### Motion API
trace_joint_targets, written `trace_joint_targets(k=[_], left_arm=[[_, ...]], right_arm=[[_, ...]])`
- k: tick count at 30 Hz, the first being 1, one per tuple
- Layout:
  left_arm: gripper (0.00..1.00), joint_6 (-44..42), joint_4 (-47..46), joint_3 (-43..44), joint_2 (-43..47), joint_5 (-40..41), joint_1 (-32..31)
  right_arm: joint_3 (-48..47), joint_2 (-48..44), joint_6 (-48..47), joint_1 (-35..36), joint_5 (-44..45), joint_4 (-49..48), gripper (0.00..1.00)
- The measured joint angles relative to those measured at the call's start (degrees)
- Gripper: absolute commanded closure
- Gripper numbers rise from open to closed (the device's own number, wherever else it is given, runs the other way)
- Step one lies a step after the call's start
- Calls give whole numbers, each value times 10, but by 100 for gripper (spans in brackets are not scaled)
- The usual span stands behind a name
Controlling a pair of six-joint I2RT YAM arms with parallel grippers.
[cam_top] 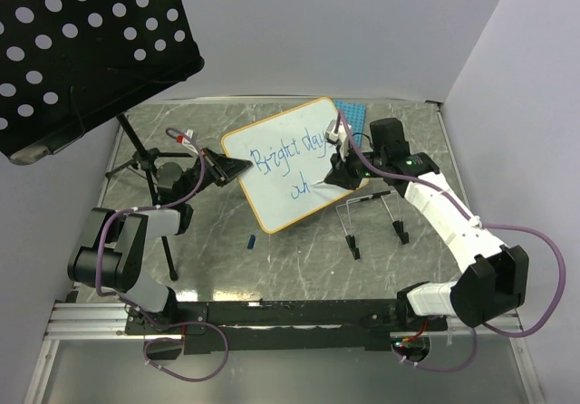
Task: Write a sentence on the whiteboard
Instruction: Write on the whiteboard with the whiteboard.
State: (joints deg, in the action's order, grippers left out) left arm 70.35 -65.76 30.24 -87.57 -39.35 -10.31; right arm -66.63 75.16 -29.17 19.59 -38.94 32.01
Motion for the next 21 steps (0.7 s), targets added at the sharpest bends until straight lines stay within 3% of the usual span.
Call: trace_joint_targets(k=[21], left_arm=[[99, 9, 0, 0, 0, -3, 0]], right_arm=[[0, 12, 42, -36, -45, -41, 100]])
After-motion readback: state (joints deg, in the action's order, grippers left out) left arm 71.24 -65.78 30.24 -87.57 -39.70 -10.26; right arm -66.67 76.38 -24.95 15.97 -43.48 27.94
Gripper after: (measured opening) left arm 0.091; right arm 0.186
